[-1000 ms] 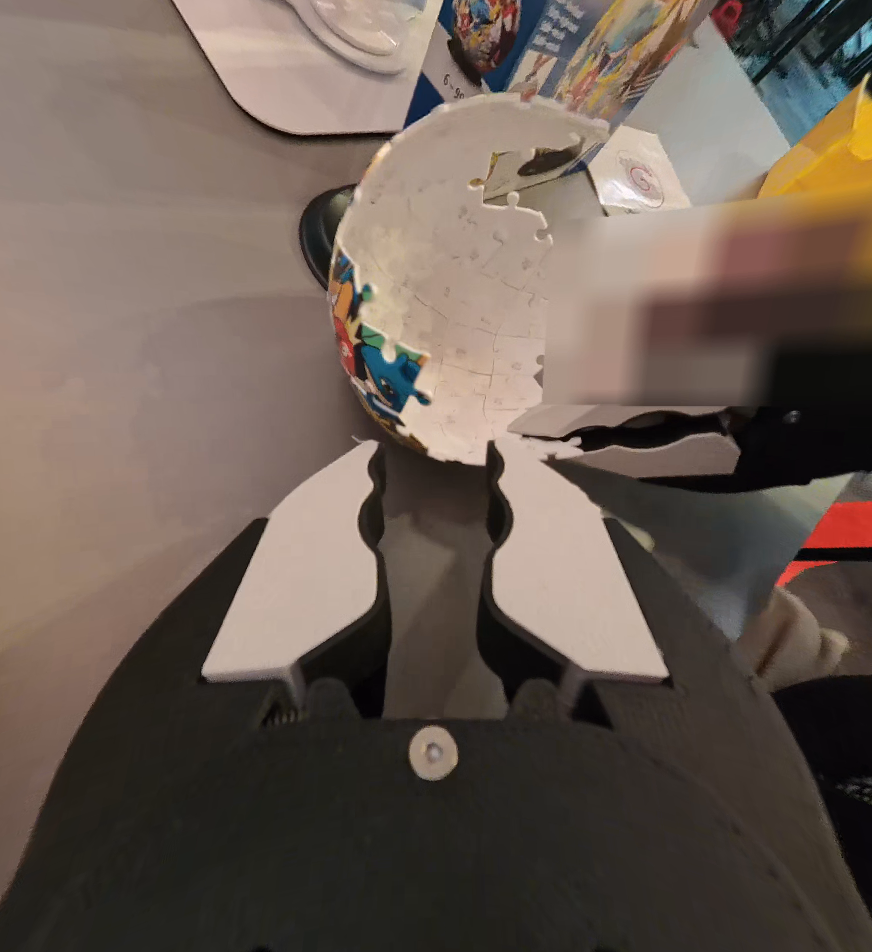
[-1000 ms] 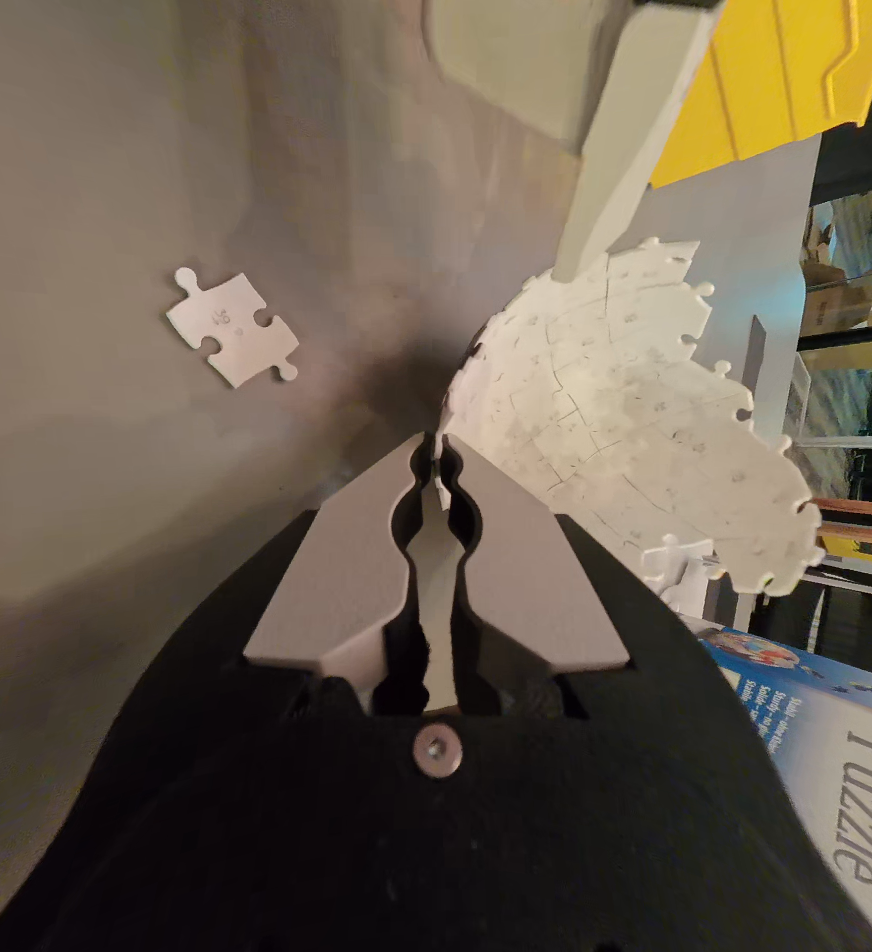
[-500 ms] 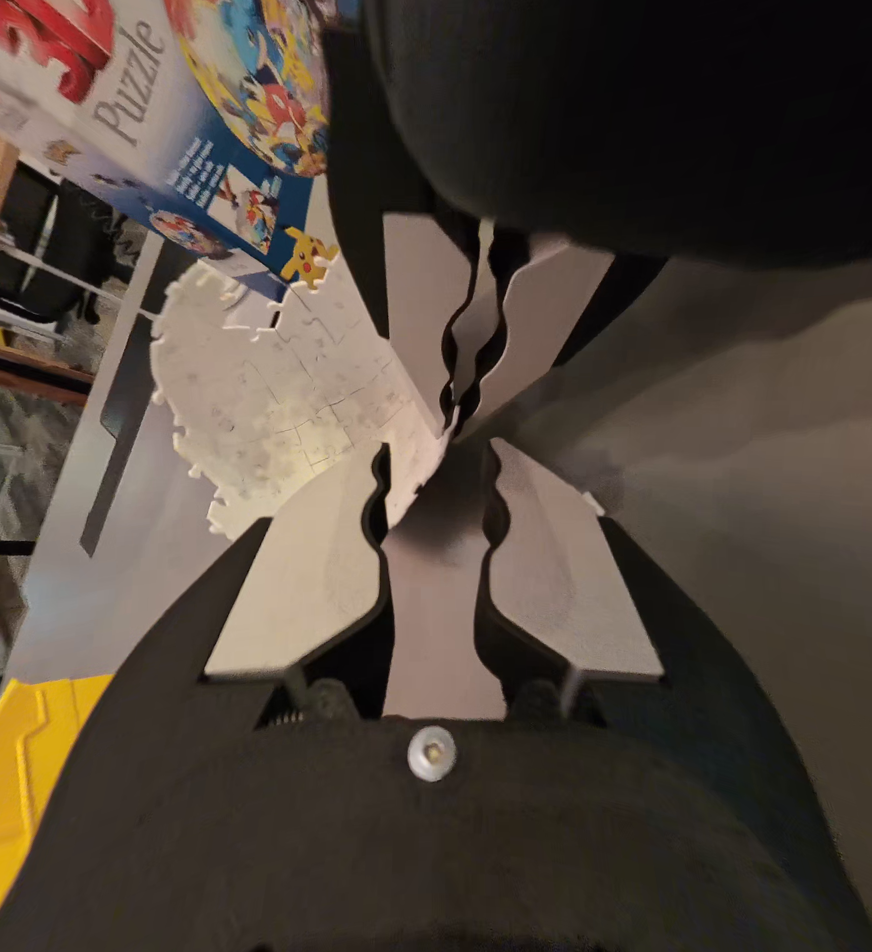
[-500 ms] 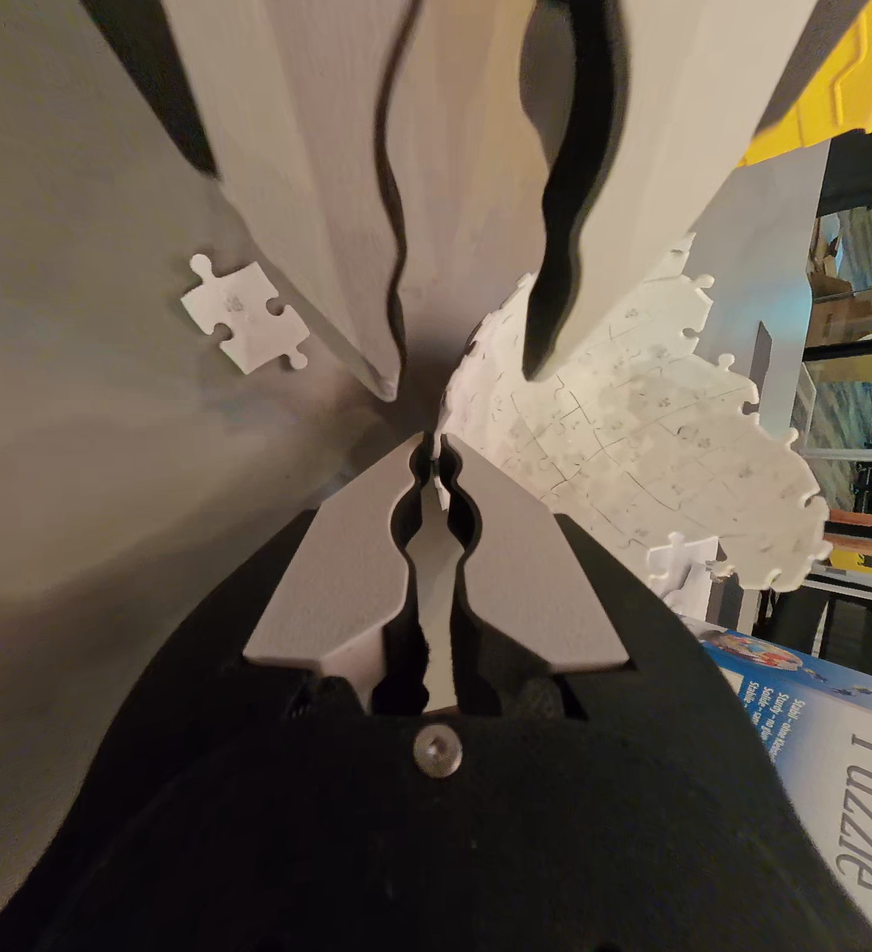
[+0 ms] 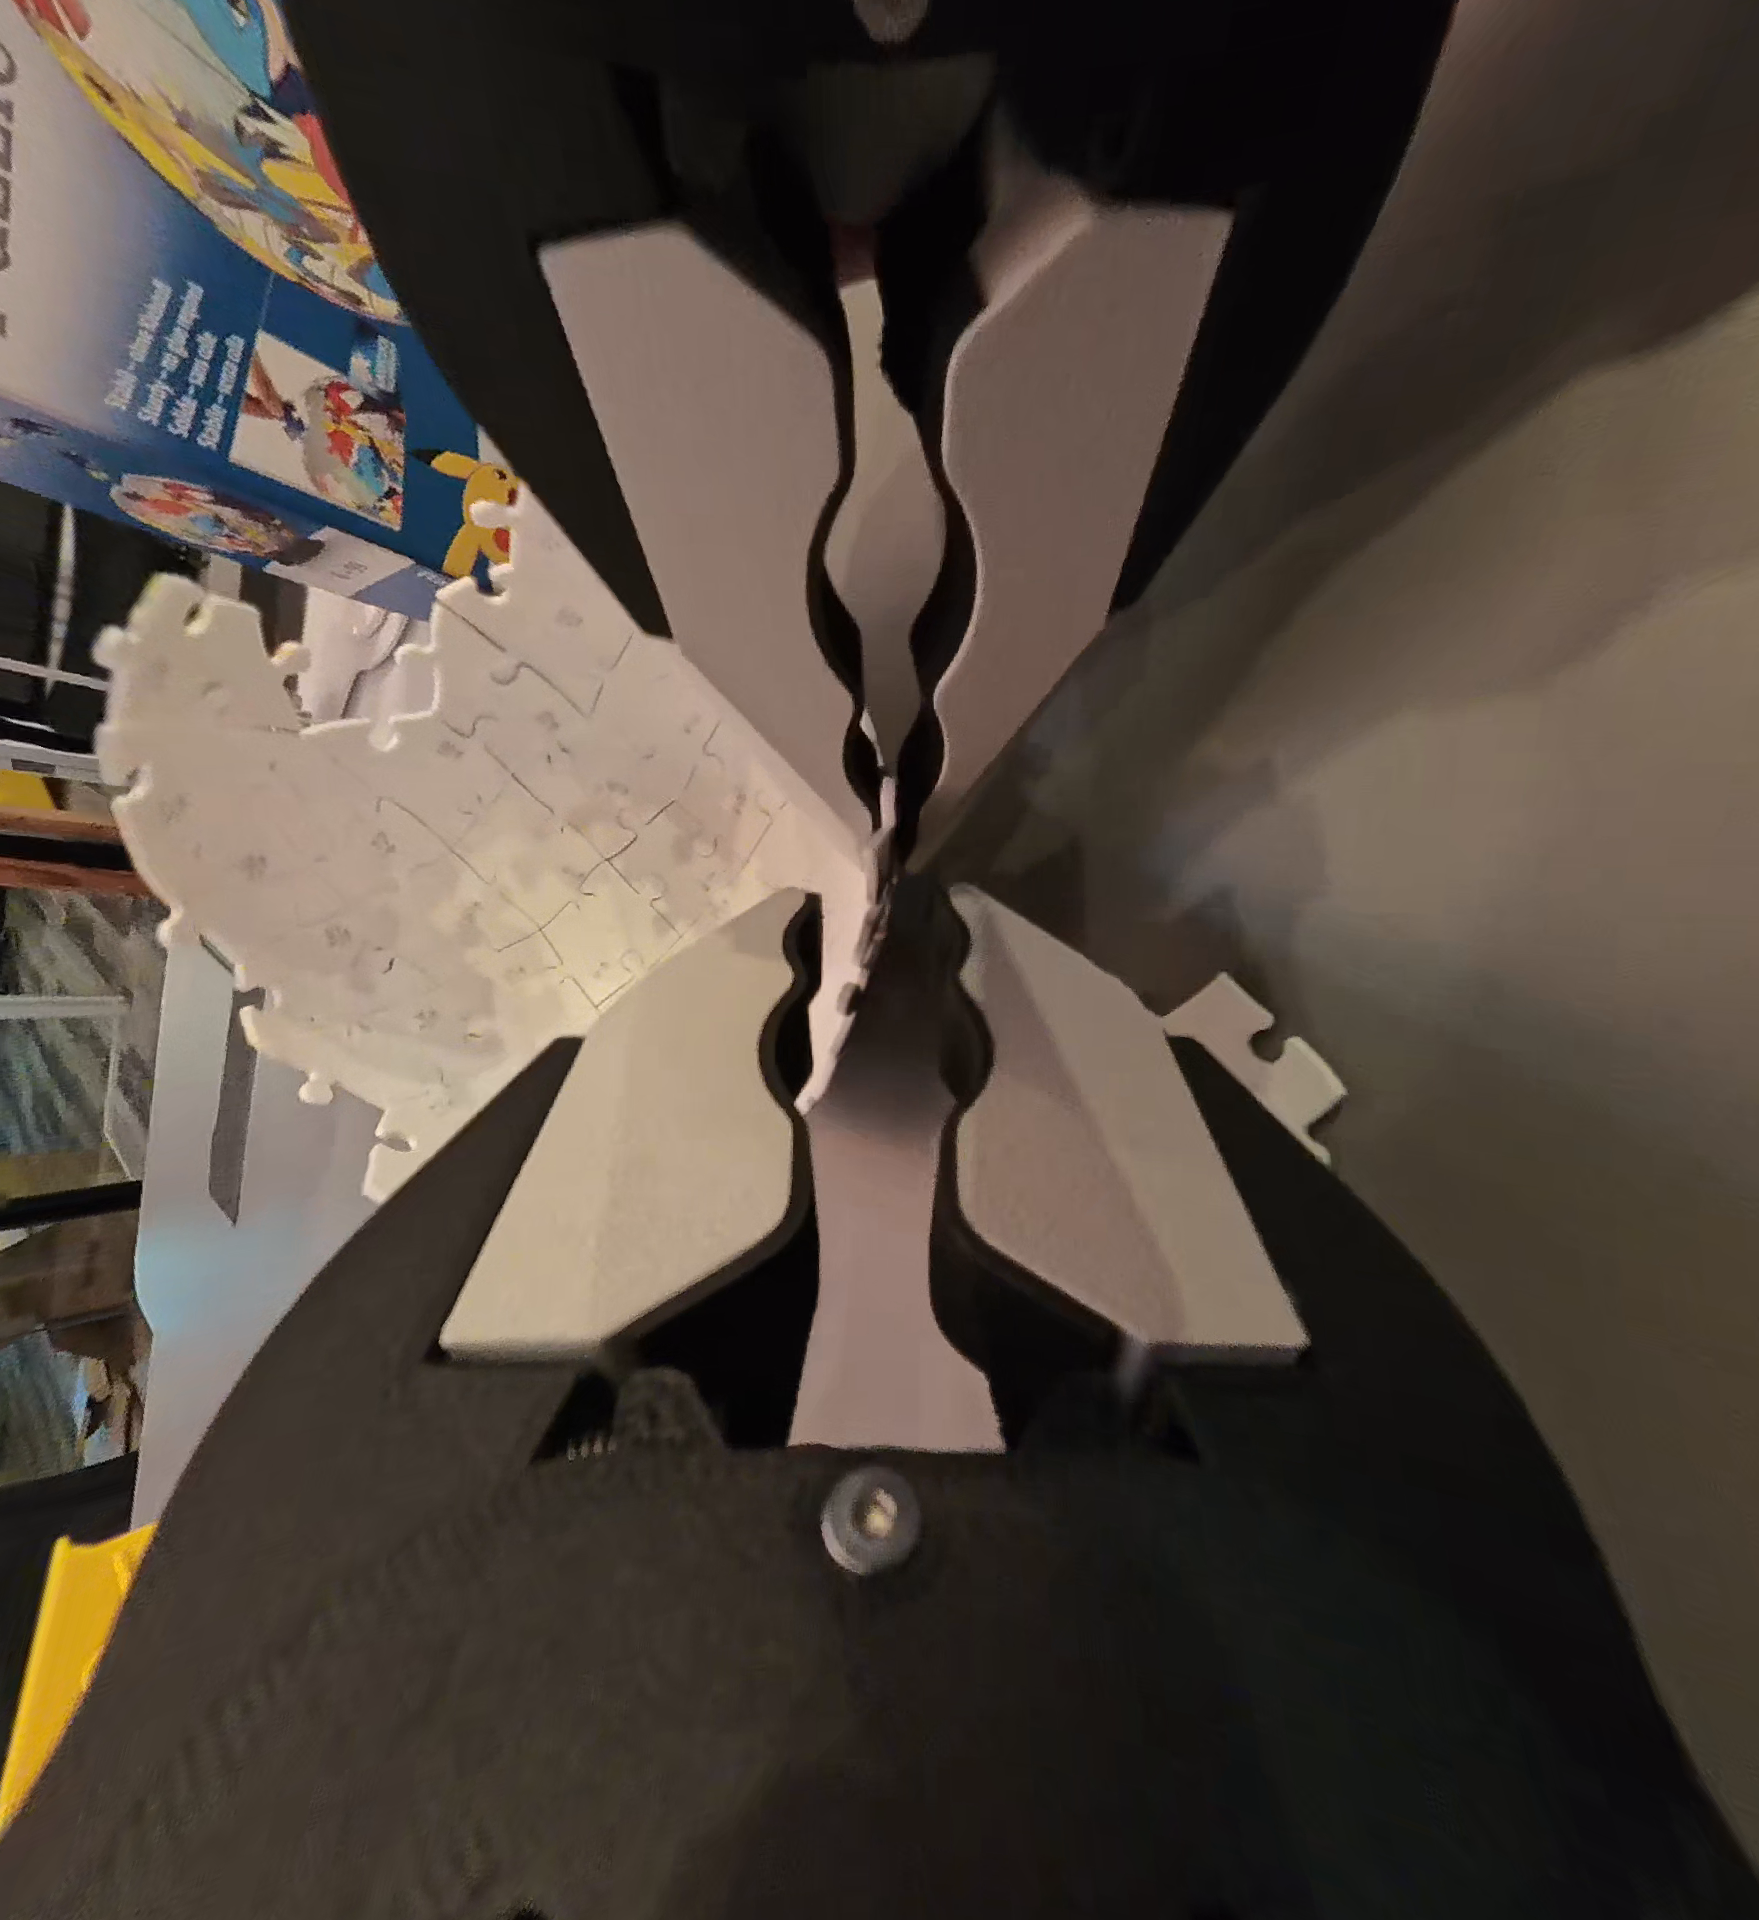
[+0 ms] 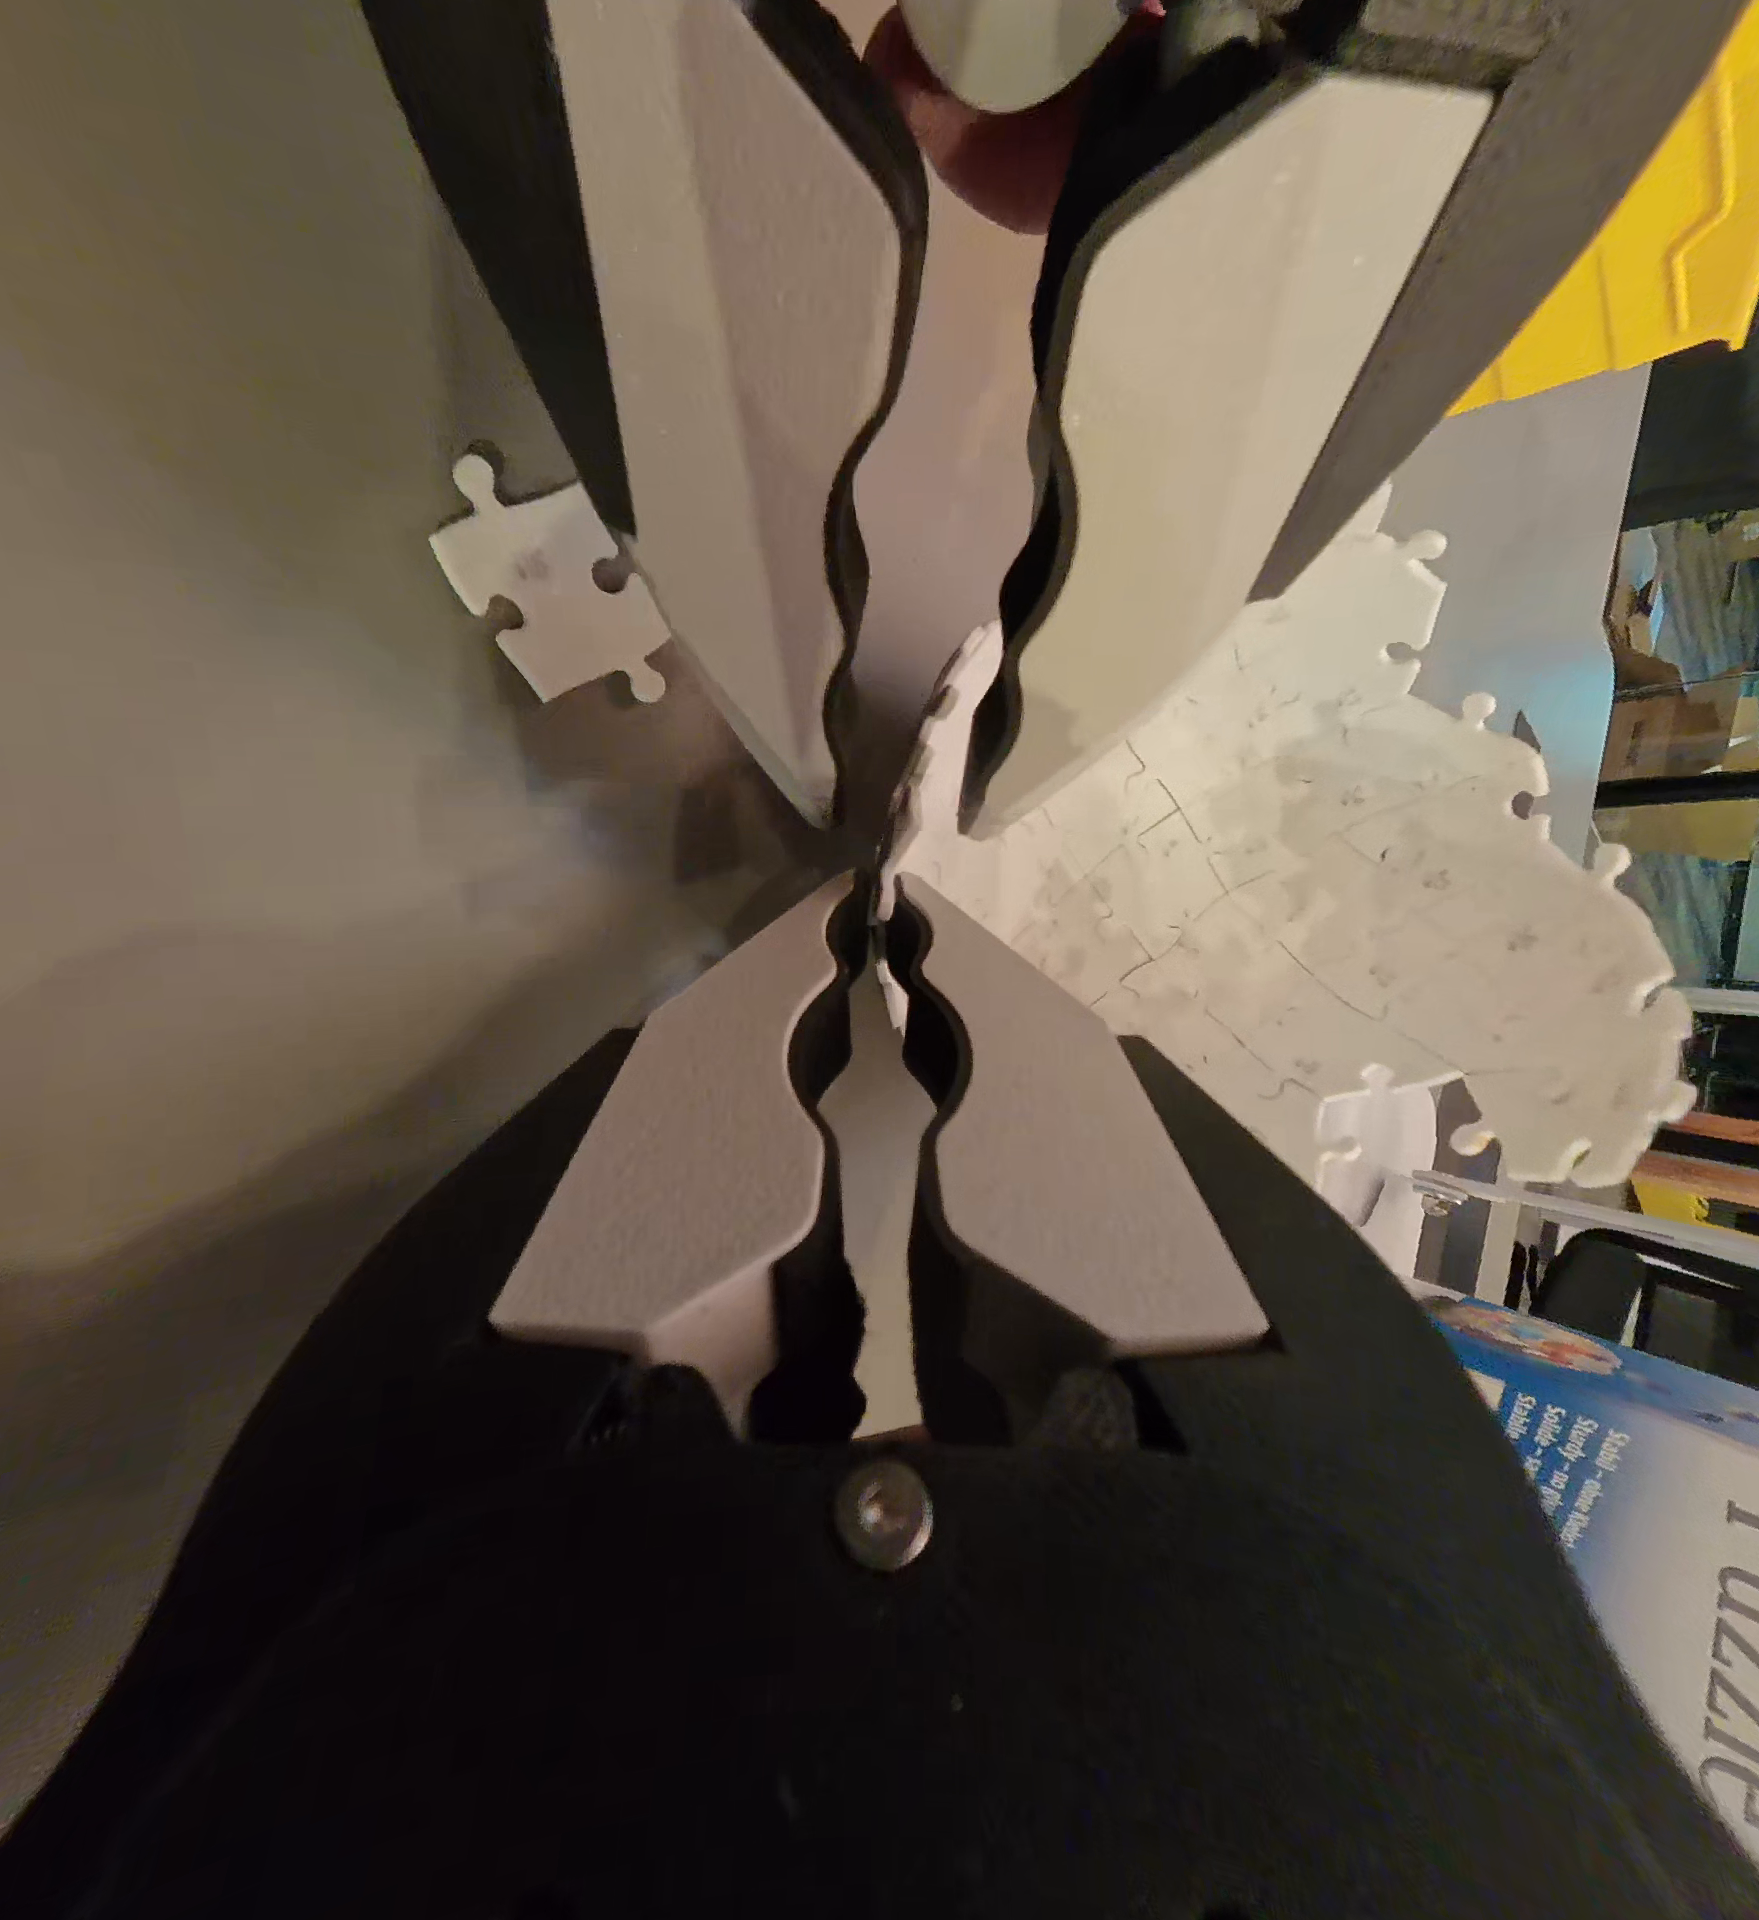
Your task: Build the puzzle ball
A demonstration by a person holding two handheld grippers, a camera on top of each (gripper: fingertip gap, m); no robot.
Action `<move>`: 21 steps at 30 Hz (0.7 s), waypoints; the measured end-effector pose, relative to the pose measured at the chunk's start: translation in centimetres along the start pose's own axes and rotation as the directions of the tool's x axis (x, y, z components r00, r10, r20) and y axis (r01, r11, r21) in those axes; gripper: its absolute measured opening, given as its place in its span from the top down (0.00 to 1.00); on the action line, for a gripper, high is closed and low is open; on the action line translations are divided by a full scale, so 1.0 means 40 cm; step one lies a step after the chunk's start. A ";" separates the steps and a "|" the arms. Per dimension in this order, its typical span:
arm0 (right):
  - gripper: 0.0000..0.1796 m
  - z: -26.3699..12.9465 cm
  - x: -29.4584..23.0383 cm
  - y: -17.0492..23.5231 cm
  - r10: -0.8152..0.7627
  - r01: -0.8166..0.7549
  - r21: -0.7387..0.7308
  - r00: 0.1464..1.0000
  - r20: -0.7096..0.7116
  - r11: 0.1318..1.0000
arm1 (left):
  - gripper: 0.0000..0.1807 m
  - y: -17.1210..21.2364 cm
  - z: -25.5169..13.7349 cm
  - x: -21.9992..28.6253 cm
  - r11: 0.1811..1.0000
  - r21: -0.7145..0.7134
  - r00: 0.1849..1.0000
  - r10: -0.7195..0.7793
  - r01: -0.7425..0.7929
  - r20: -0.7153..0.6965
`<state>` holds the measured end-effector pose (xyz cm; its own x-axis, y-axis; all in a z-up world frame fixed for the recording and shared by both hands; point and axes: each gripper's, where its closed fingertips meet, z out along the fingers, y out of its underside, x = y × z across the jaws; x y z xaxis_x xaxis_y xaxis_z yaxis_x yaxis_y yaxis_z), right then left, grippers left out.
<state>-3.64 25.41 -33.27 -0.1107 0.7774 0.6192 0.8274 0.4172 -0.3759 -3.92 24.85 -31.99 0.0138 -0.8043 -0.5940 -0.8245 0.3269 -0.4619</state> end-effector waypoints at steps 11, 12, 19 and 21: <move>1.00 -0.005 -0.005 0.007 -0.016 0.016 0.026 1.000 0.002 1.000 | 0.99 -0.004 0.019 0.009 1.000 -0.004 0.999 0.025 -0.025 0.029; 1.00 -0.005 -0.004 0.007 -0.013 0.013 0.030 1.000 -0.002 0.999 | 0.99 -0.003 0.019 0.008 1.000 -0.005 0.999 0.018 -0.017 0.026; 0.99 -0.009 0.002 0.005 0.000 0.000 0.050 1.000 -0.008 0.999 | 0.99 -0.007 0.018 0.005 1.000 0.005 1.000 -0.021 0.021 0.006; 0.99 -0.010 0.000 0.005 -0.005 0.006 0.054 1.000 -0.013 0.999 | 0.99 -0.008 0.018 0.008 1.000 0.012 1.000 -0.025 0.025 -0.004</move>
<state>-3.25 25.32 -33.08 -0.1077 0.7690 0.6302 0.7956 0.4467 -0.4091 -3.25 24.87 -32.52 0.0323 -0.8141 -0.5798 -0.8171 0.3126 -0.4844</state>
